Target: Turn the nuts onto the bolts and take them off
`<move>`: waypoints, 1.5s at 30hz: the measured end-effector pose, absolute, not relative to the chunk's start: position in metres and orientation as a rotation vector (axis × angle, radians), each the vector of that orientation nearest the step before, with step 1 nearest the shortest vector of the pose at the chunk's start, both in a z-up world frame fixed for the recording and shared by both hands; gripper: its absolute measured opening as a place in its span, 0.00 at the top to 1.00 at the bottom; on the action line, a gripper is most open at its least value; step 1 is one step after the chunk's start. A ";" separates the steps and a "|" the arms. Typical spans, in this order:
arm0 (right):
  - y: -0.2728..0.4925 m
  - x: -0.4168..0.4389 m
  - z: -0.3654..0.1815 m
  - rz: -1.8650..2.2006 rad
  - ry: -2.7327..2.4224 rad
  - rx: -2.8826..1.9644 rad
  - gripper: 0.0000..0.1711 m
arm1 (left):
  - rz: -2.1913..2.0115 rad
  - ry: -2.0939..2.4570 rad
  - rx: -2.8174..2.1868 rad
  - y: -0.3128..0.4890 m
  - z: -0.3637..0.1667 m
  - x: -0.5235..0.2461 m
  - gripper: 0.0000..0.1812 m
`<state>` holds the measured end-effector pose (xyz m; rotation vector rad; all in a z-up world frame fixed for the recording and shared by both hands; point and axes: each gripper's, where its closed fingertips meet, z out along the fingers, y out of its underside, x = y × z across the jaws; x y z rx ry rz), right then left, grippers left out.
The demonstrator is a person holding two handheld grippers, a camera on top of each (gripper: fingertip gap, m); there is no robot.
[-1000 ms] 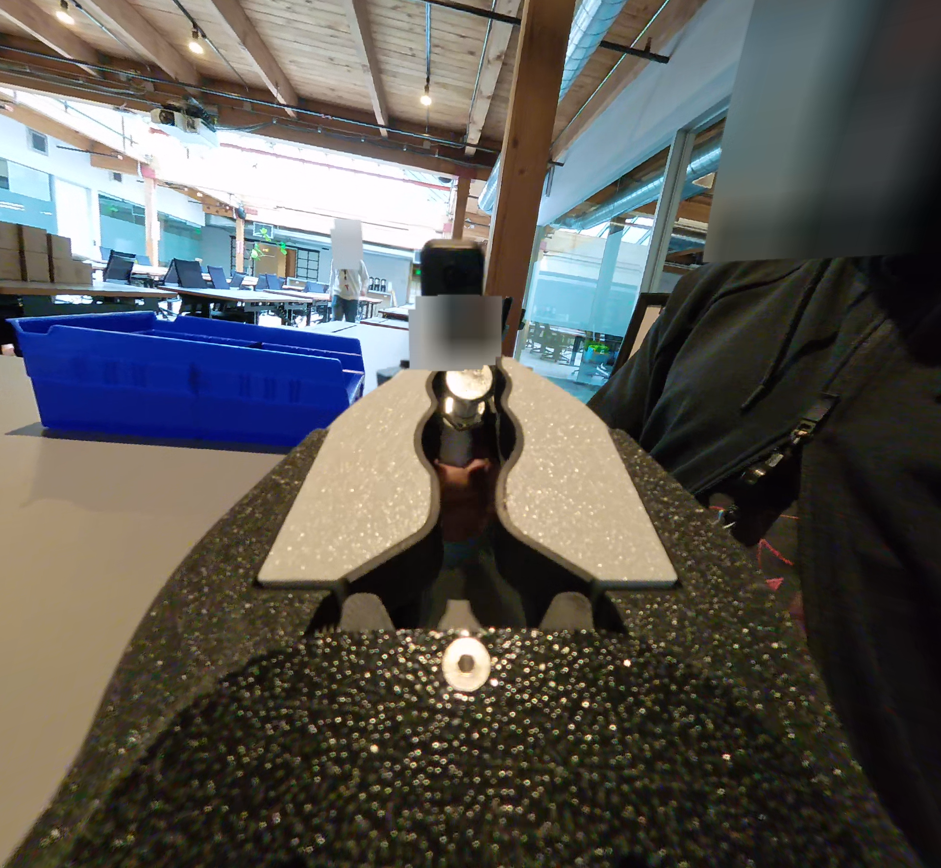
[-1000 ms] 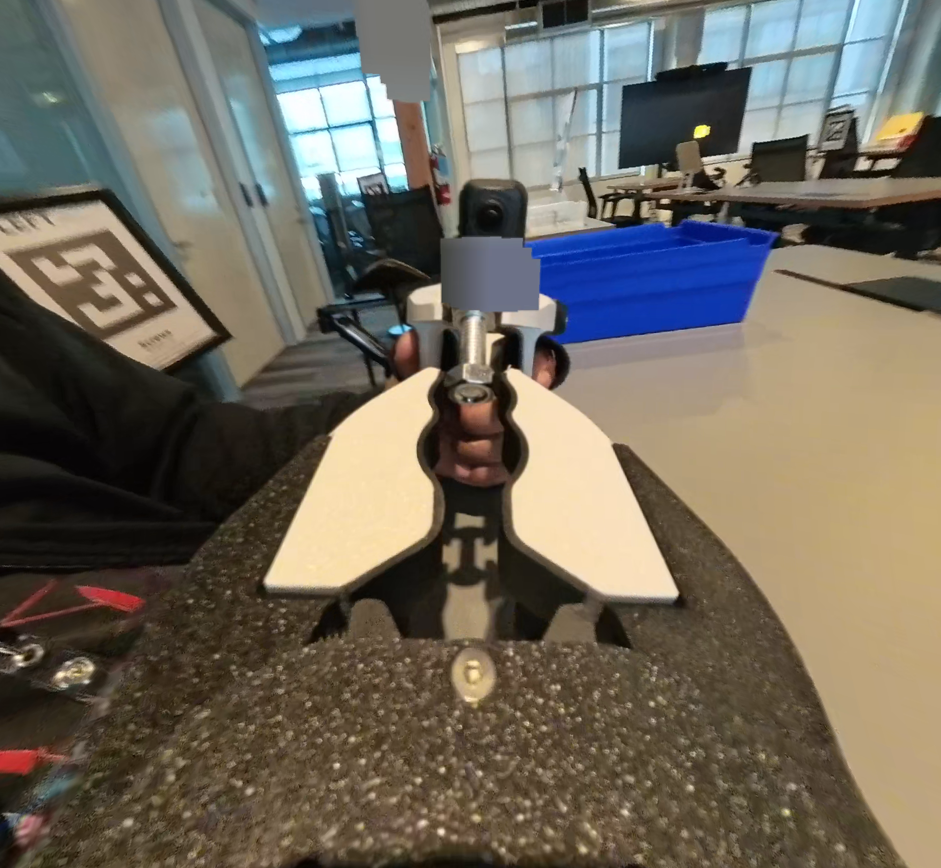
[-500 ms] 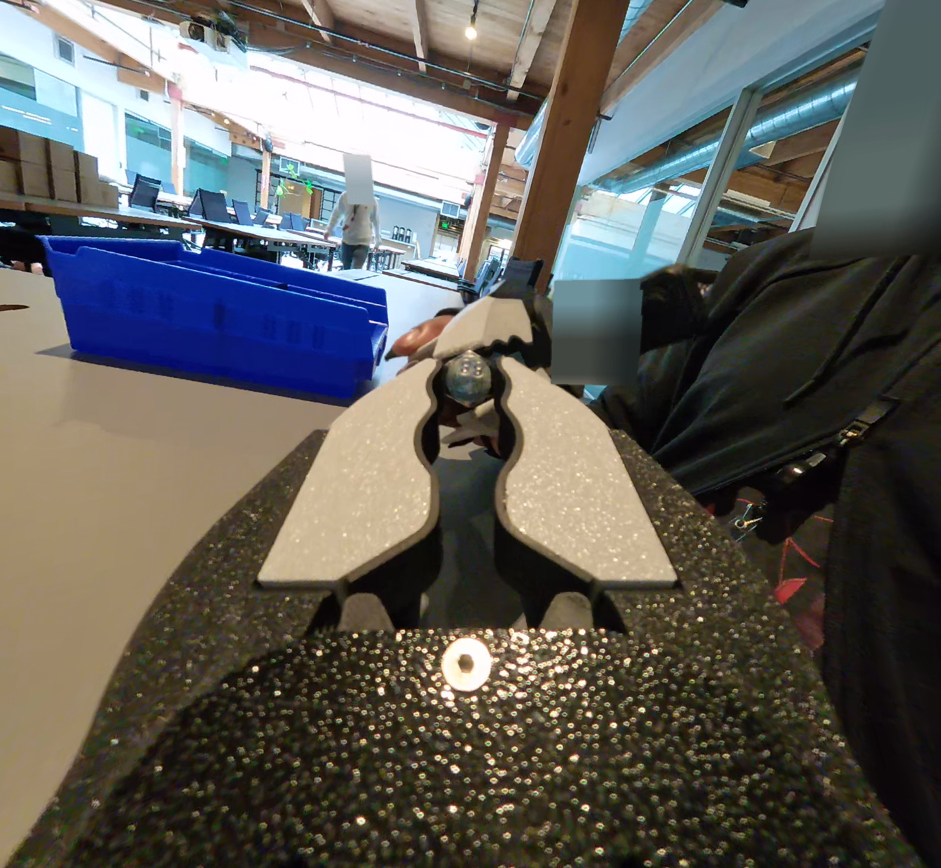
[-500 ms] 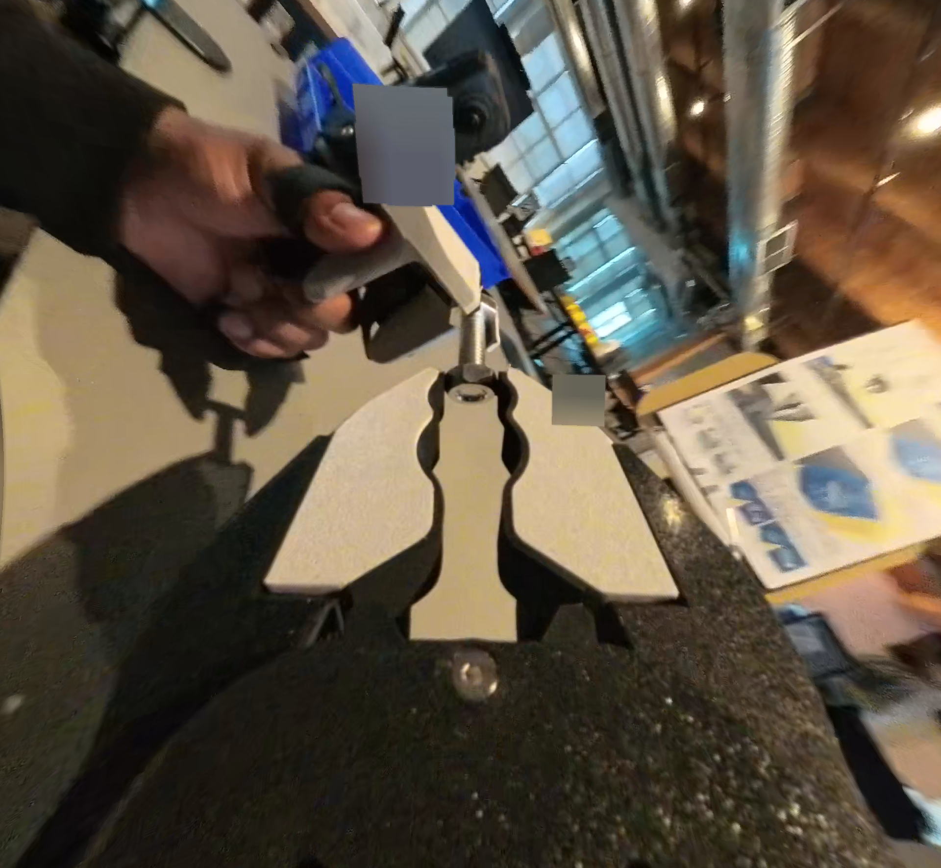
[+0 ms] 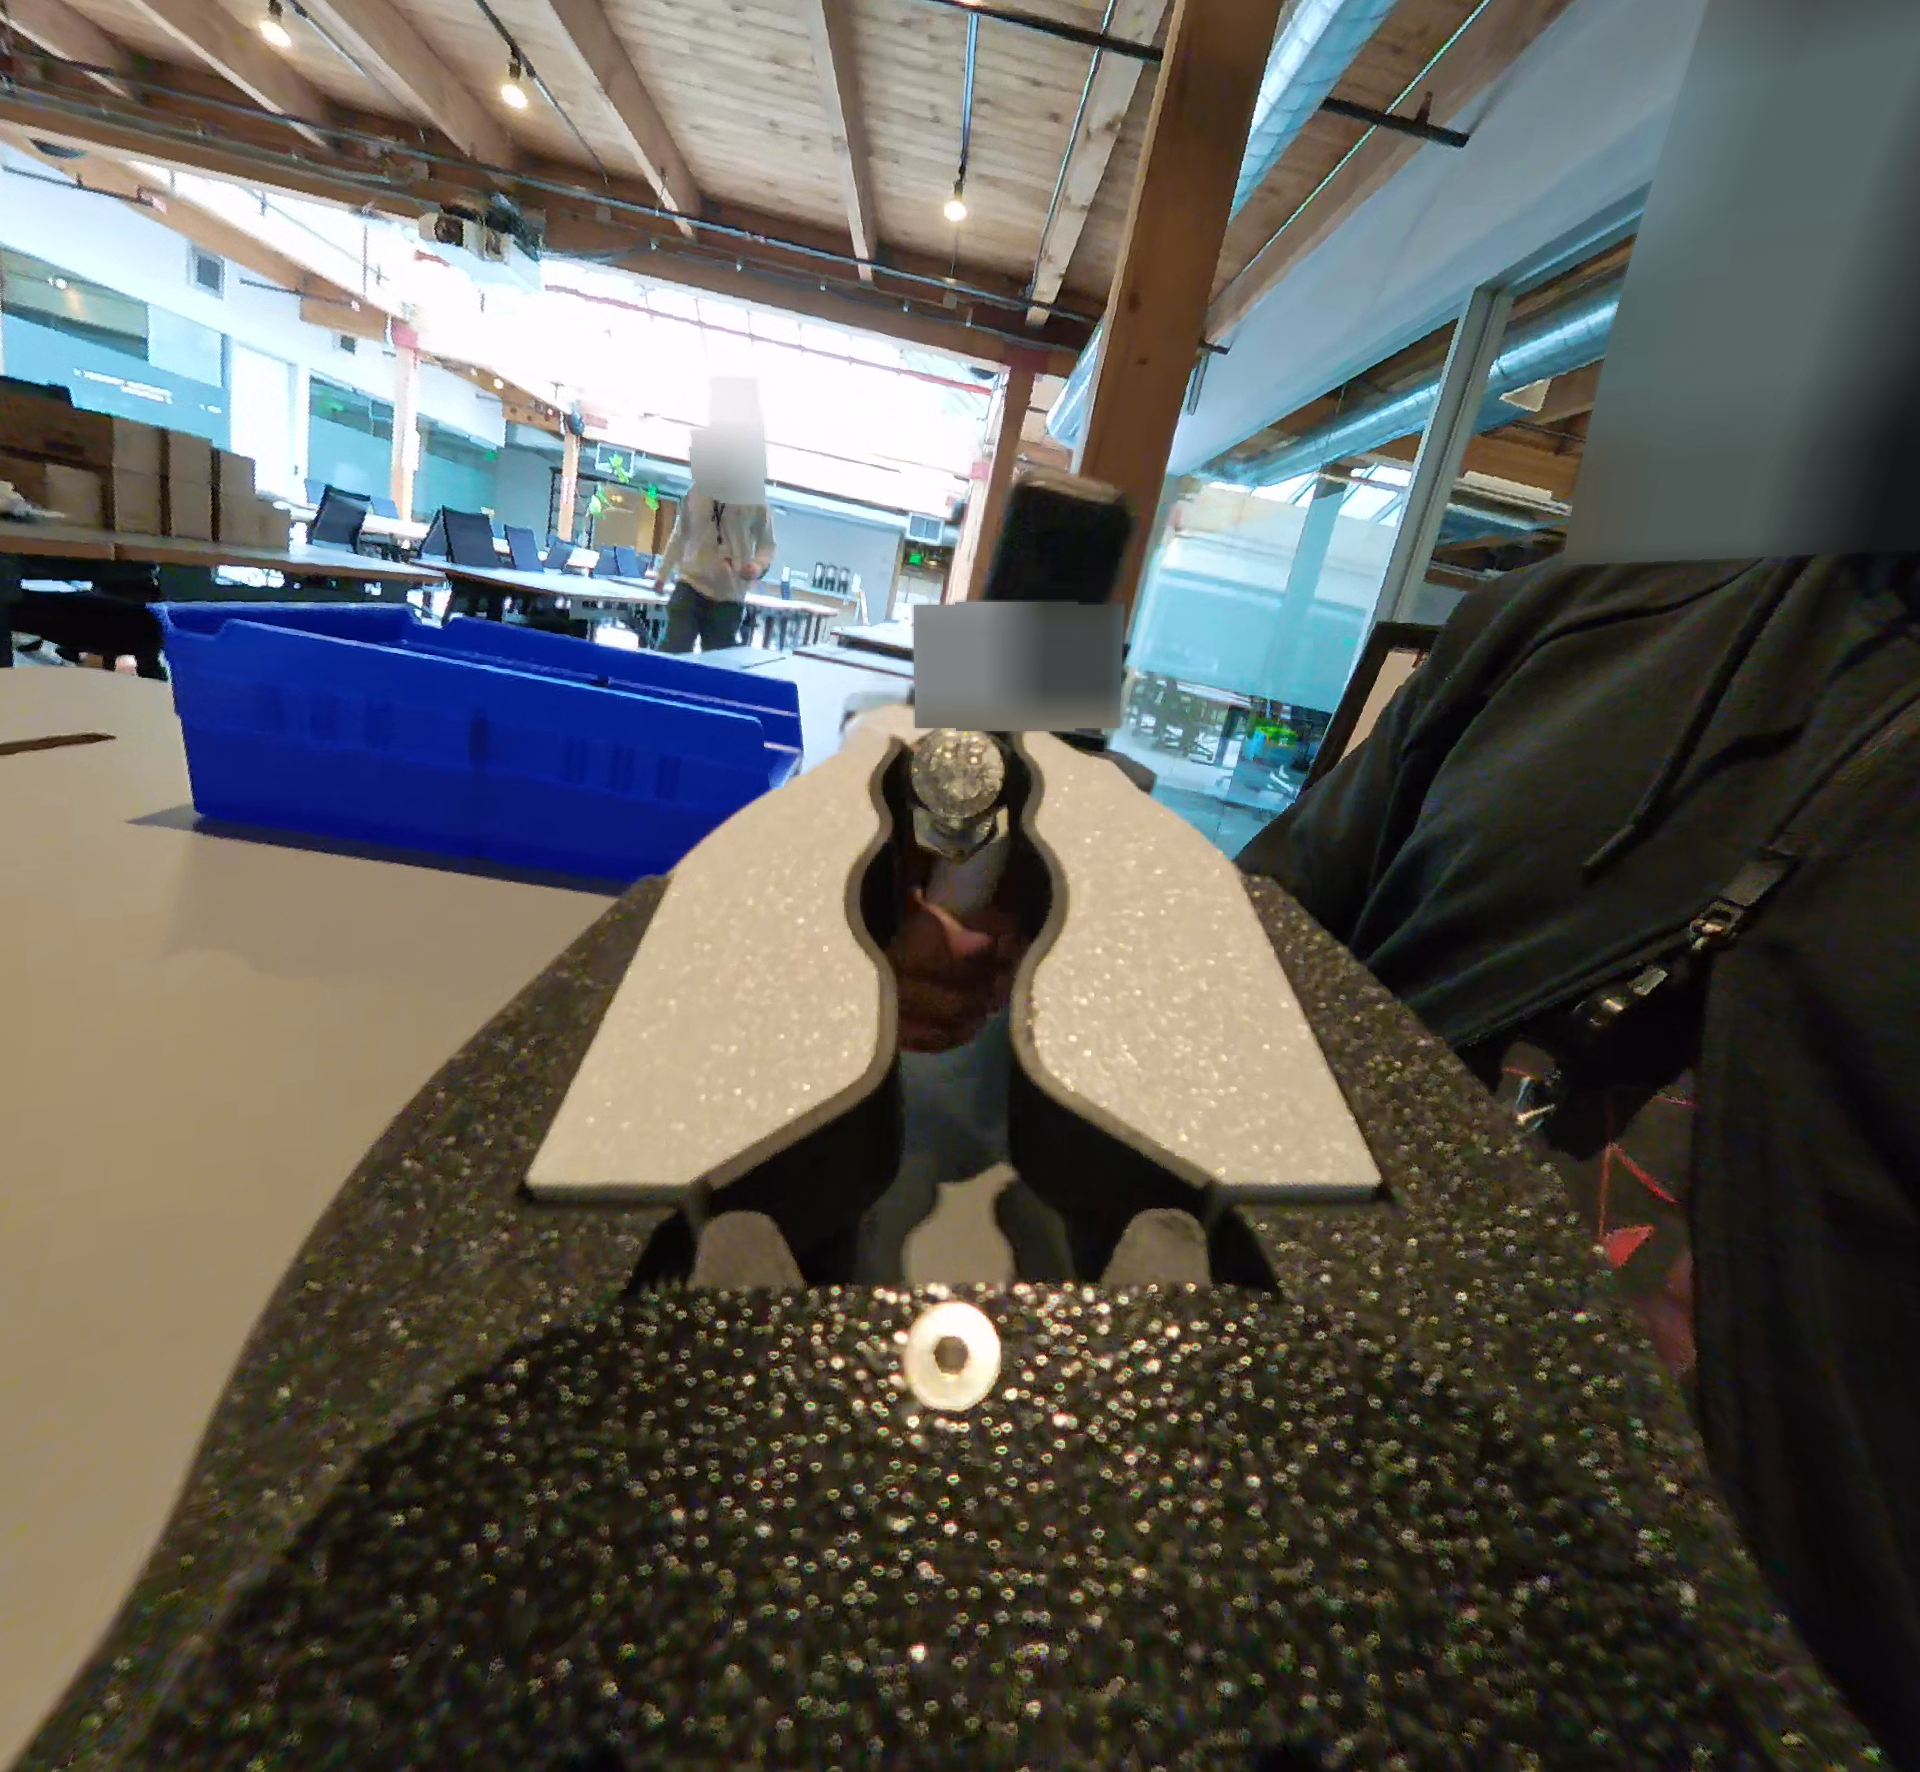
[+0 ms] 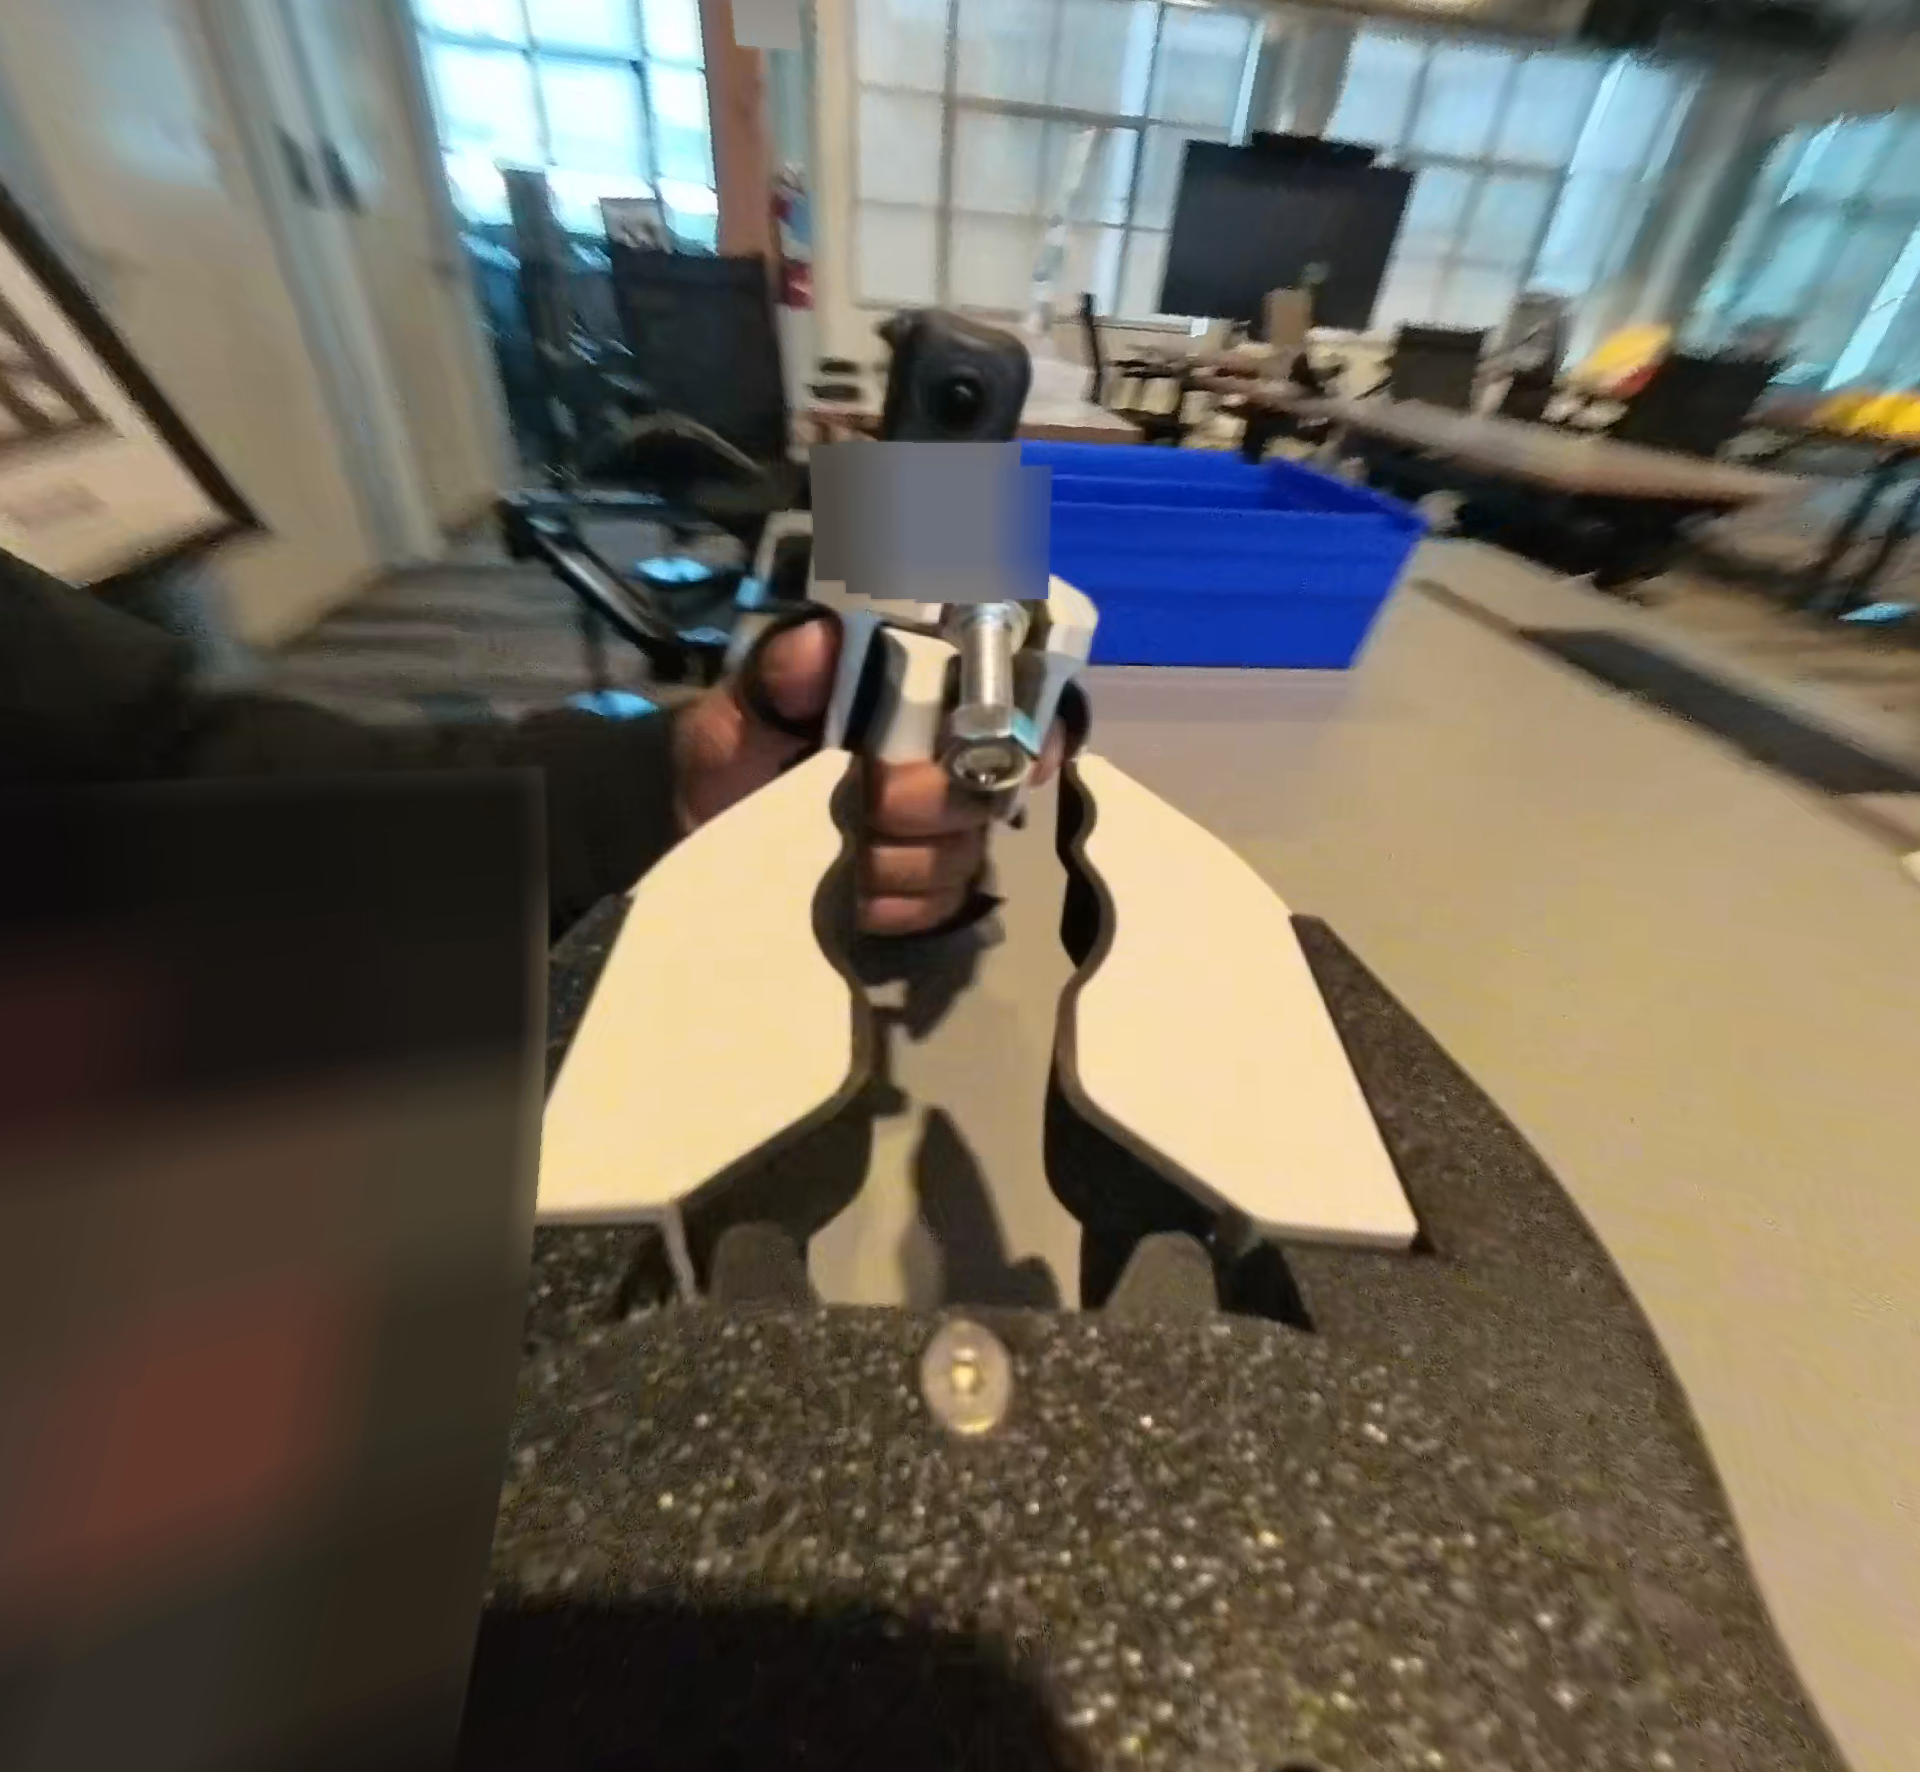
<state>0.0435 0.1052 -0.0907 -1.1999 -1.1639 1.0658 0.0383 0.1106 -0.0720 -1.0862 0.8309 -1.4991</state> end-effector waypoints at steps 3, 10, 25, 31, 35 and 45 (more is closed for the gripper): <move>0.102 0.044 -0.085 1.334 -1.080 -1.254 0.79 | -1.496 0.832 -1.052 0.108 -0.068 0.036 0.91; 0.101 0.041 -0.087 1.470 -1.023 -1.302 0.78 | -1.510 0.857 -1.046 0.104 -0.068 0.041 0.91; 0.120 0.041 -0.098 0.048 -1.259 -0.854 0.84 | -1.529 0.819 -1.139 0.114 -0.078 0.047 0.91; 0.116 0.042 -0.091 0.359 -1.195 -0.967 0.74 | -1.571 0.769 -1.092 0.115 -0.072 0.039 0.91; 0.110 0.040 -0.088 0.723 -1.151 -1.083 0.74 | -1.559 0.782 -1.063 0.112 -0.068 0.038 0.91; 0.099 0.043 -0.078 1.648 -0.961 -1.283 0.75 | -1.542 0.825 -0.986 0.102 -0.061 0.038 0.91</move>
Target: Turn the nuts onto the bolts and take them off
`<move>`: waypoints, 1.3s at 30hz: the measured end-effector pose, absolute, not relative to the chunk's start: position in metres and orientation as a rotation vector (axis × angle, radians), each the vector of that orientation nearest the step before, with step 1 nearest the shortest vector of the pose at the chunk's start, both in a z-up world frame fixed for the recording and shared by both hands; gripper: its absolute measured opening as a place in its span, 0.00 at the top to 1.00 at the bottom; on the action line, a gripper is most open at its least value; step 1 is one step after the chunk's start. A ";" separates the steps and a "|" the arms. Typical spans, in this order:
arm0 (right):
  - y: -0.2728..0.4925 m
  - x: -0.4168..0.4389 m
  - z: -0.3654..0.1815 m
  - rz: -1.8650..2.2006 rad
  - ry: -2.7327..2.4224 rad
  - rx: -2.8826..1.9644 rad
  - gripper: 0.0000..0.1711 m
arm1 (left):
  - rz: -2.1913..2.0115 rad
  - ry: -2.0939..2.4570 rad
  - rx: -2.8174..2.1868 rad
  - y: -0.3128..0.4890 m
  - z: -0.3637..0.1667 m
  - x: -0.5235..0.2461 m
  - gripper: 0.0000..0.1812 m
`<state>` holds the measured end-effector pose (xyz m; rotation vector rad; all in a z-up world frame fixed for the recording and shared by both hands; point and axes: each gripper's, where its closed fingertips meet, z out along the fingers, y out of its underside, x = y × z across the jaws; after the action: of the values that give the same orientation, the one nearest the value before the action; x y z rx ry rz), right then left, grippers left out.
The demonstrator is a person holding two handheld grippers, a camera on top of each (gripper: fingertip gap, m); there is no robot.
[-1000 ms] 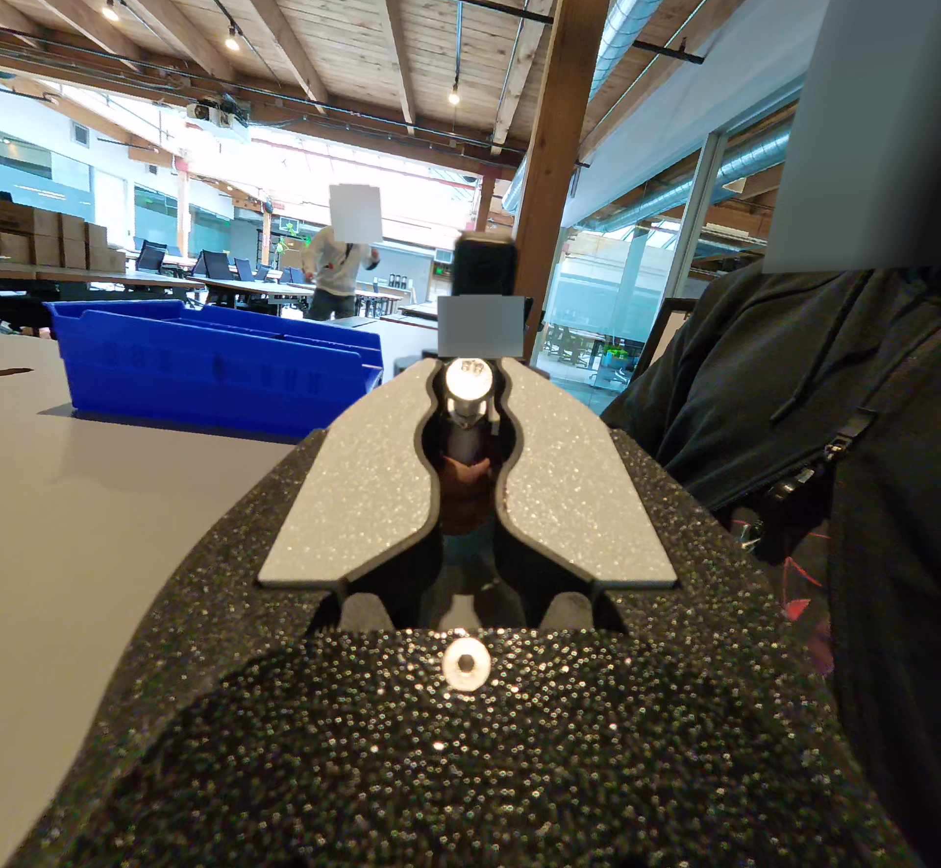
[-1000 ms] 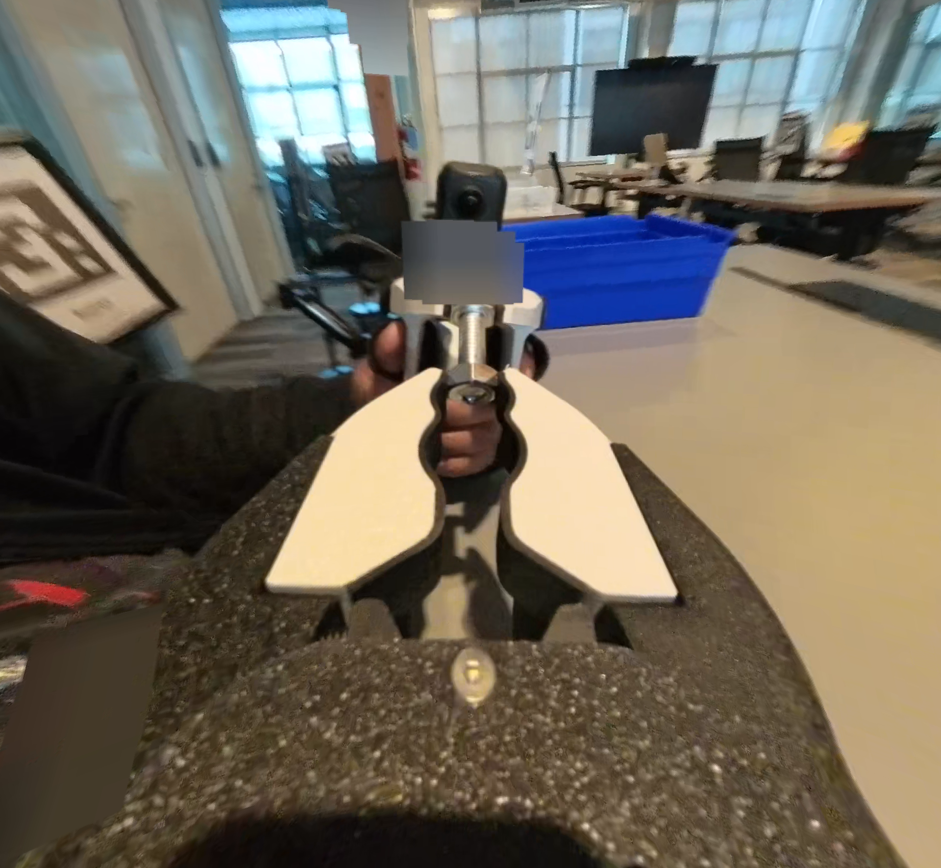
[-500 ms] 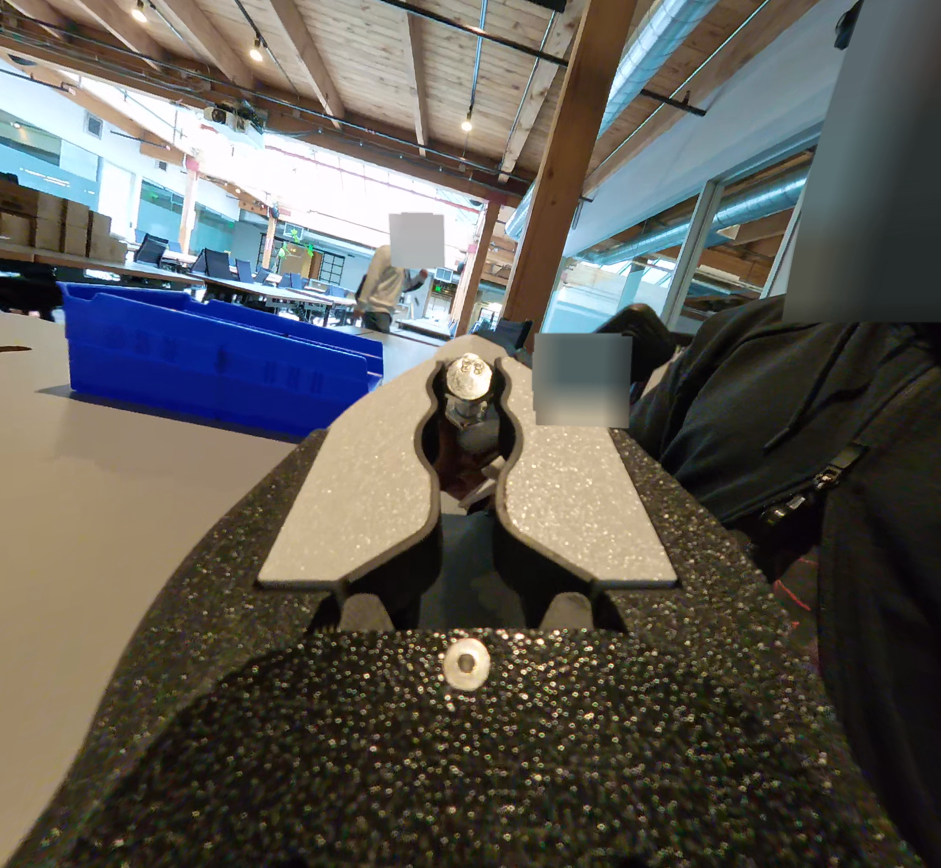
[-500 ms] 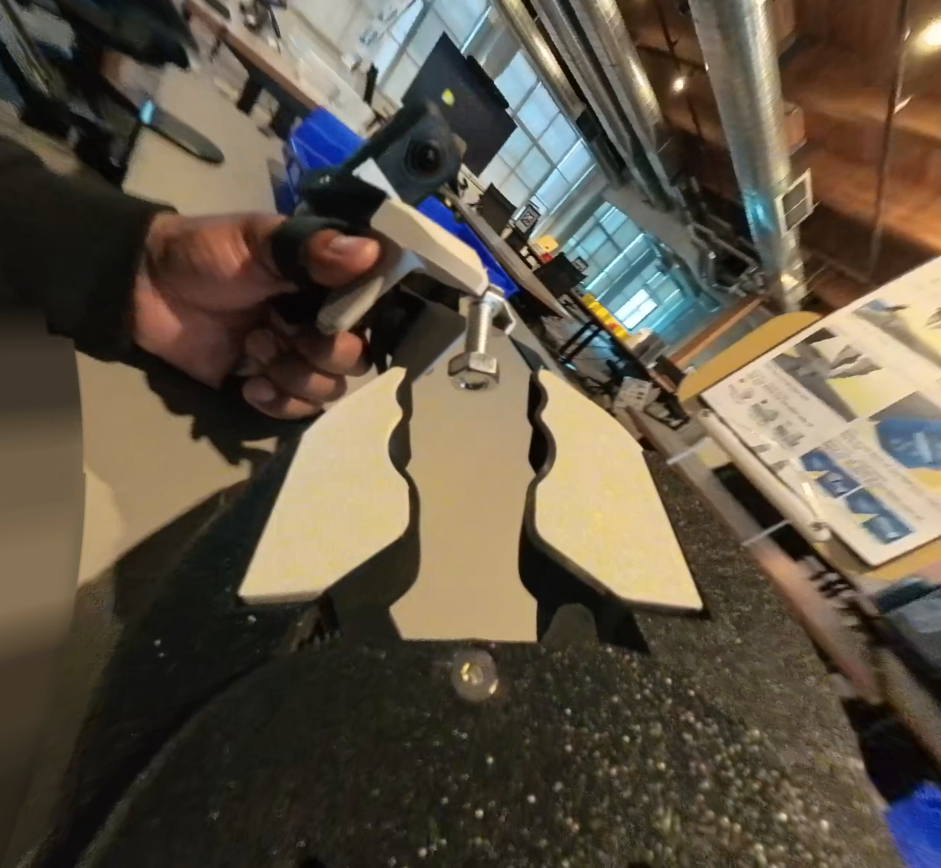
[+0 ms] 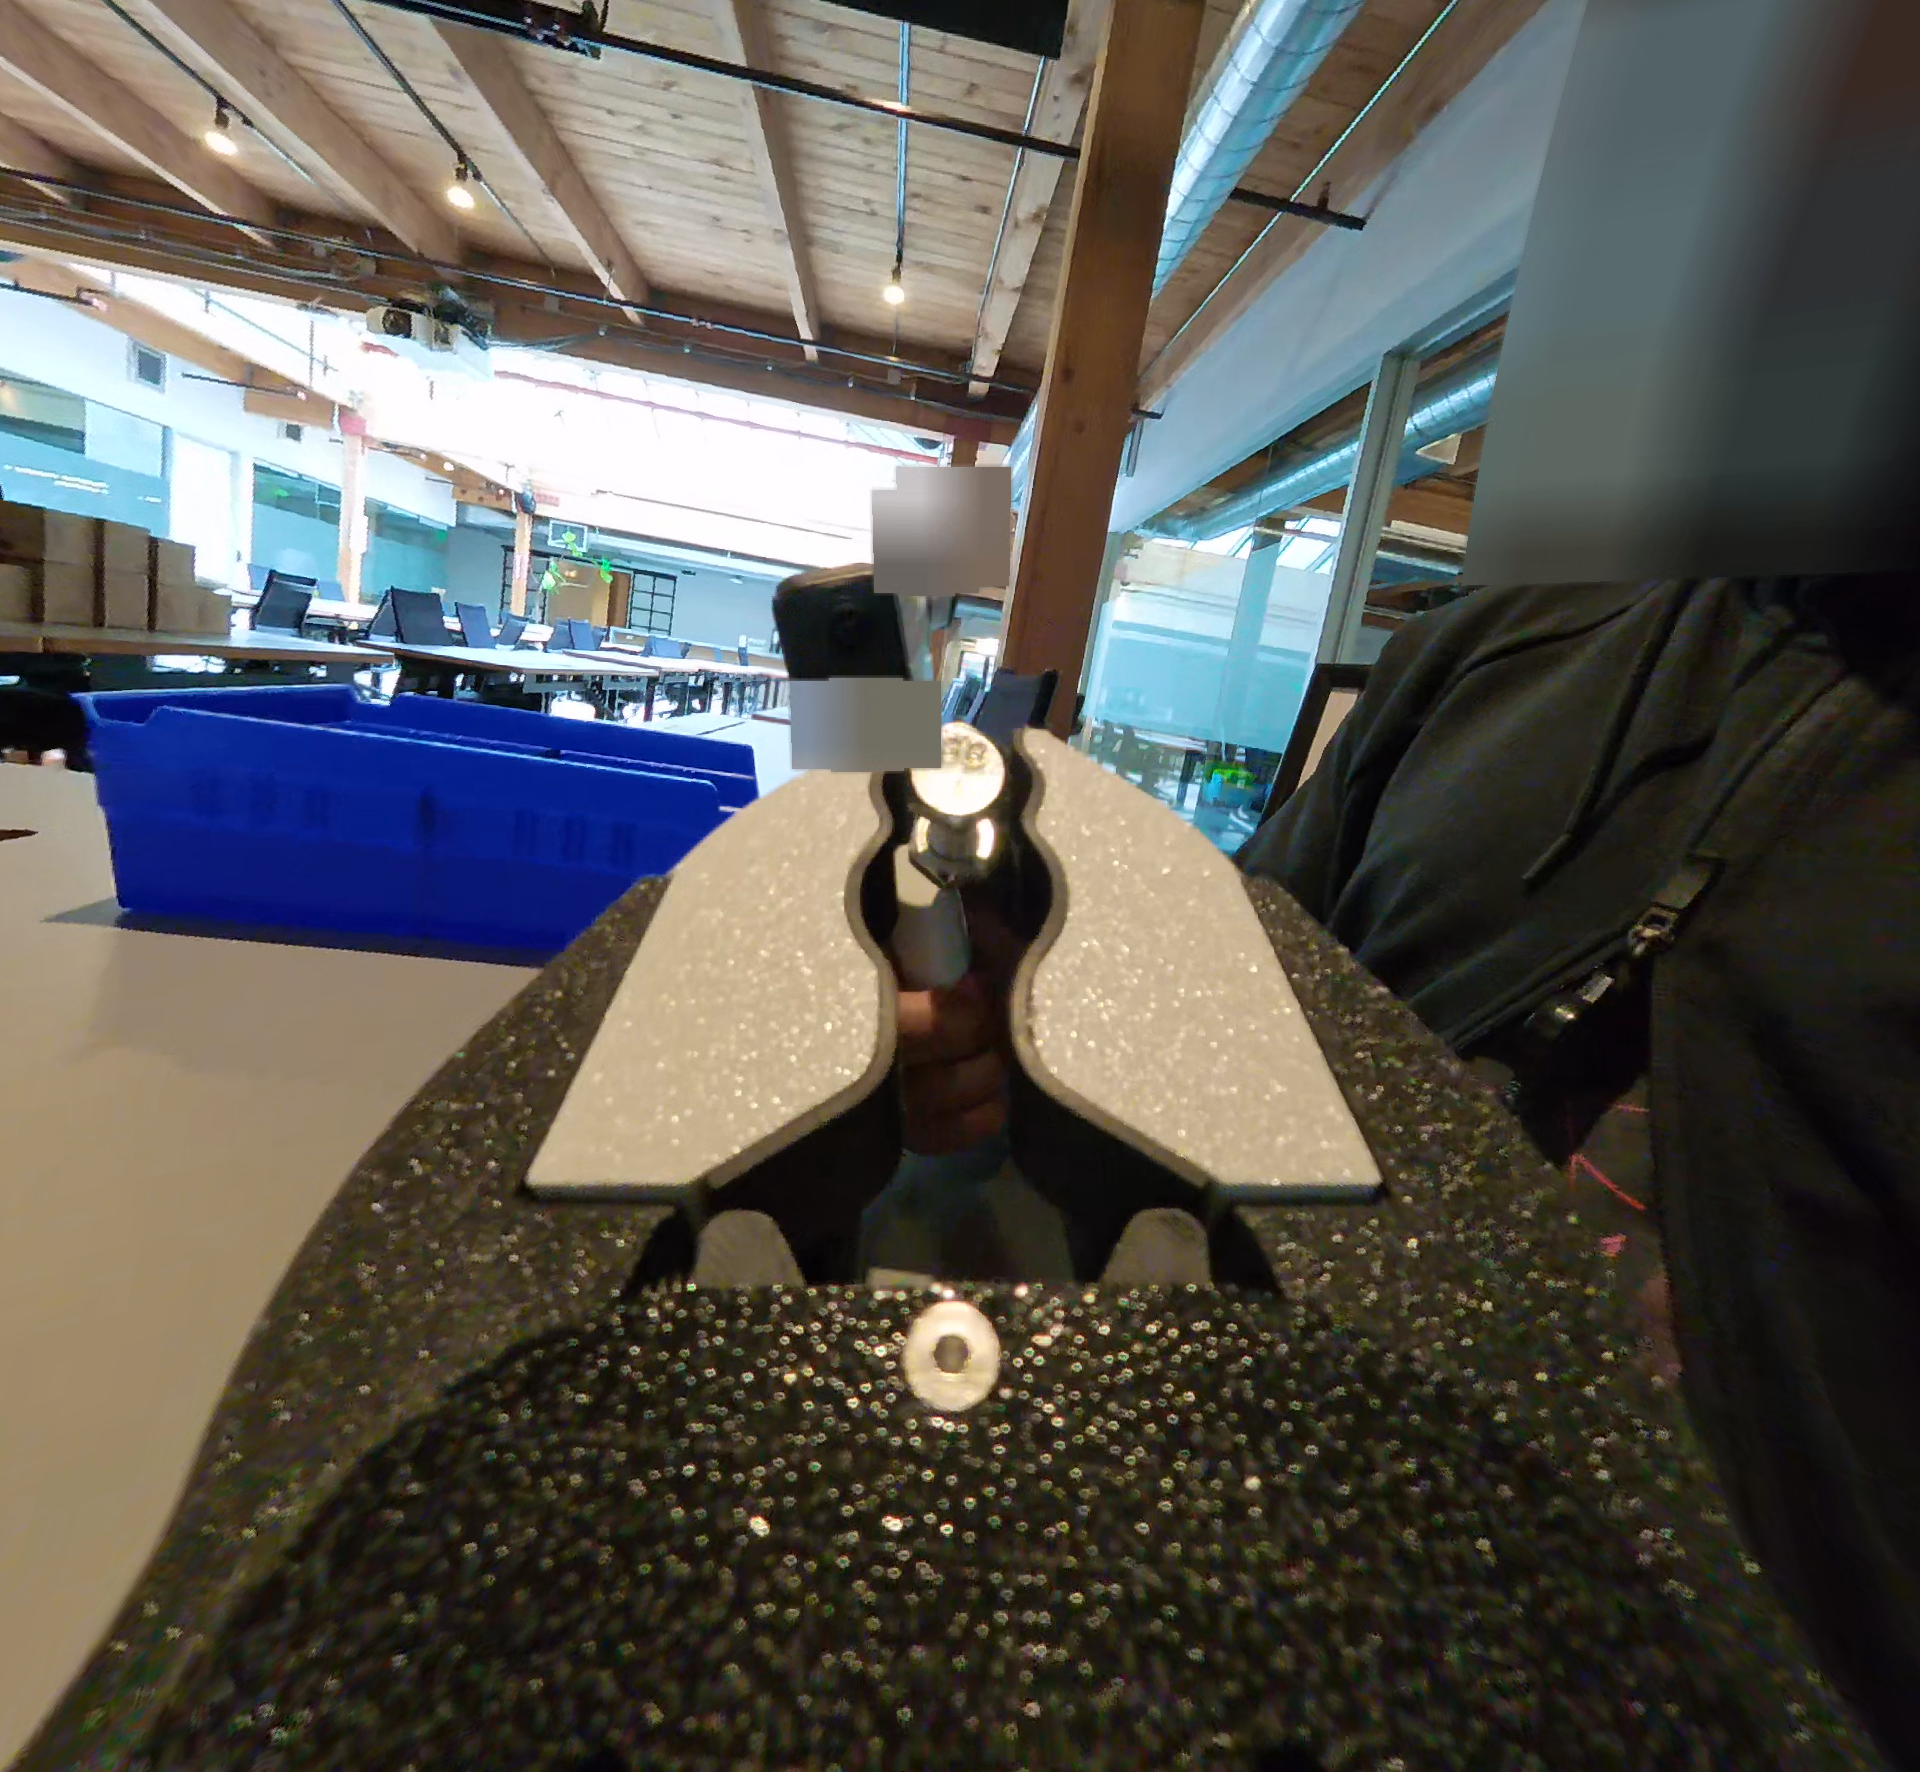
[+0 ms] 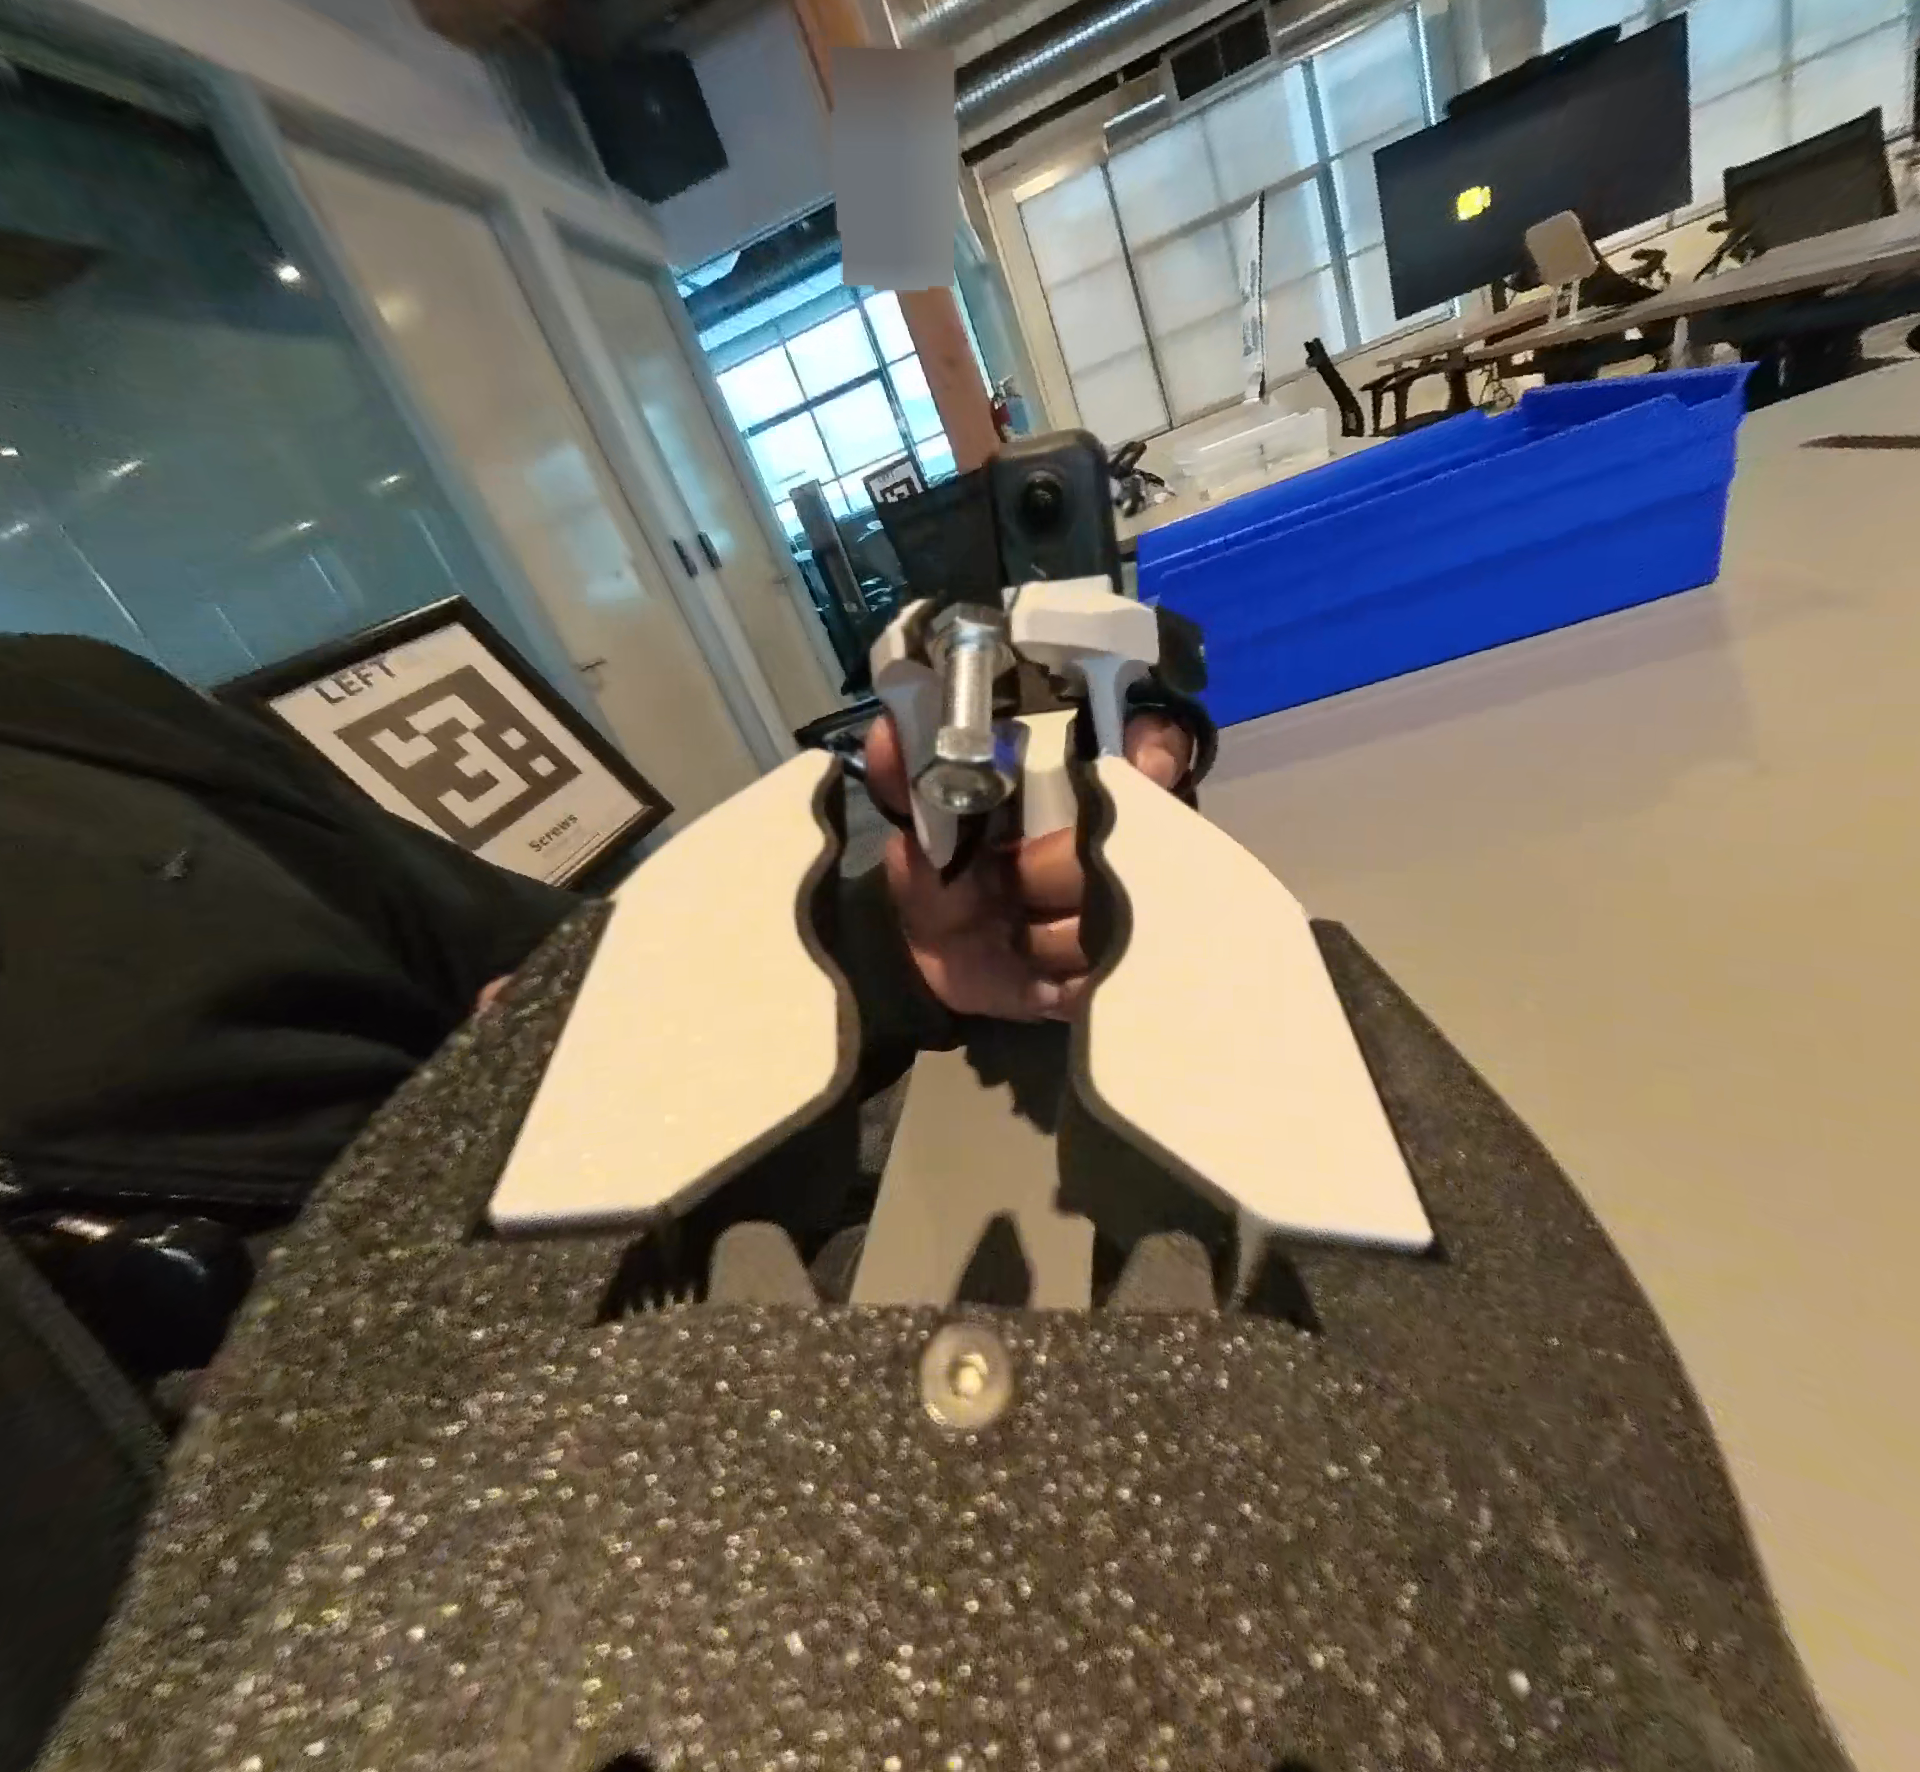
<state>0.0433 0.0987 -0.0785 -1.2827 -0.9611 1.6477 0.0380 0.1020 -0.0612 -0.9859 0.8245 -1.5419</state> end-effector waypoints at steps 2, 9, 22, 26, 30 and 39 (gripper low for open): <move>0.101 0.043 -0.081 1.618 -0.961 -1.295 0.77 | -1.533 0.837 -0.997 0.102 -0.063 0.040 0.91; 0.098 0.041 -0.083 1.567 -0.998 -1.277 0.85 | -1.538 0.841 -1.006 0.102 -0.064 0.042 0.91; 0.106 0.040 -0.093 1.141 -1.113 -1.240 0.89 | -1.540 0.830 -1.070 0.107 -0.071 0.046 0.91; 0.115 0.041 -0.098 0.692 -1.195 -1.147 0.89 | -1.526 0.814 -1.115 0.113 -0.076 0.047 0.91; 0.121 0.045 -0.097 0.276 -1.227 -0.995 0.88 | -1.527 0.798 -1.141 0.116 -0.078 0.047 0.91; 0.113 0.043 -0.089 0.630 -1.159 -1.073 0.79 | -1.539 0.788 -1.105 0.114 -0.074 0.044 0.91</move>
<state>0.0426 0.1132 -0.0892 -1.0731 -1.1587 0.6301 0.0438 0.1143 -0.0738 -1.1049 0.7877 -1.5395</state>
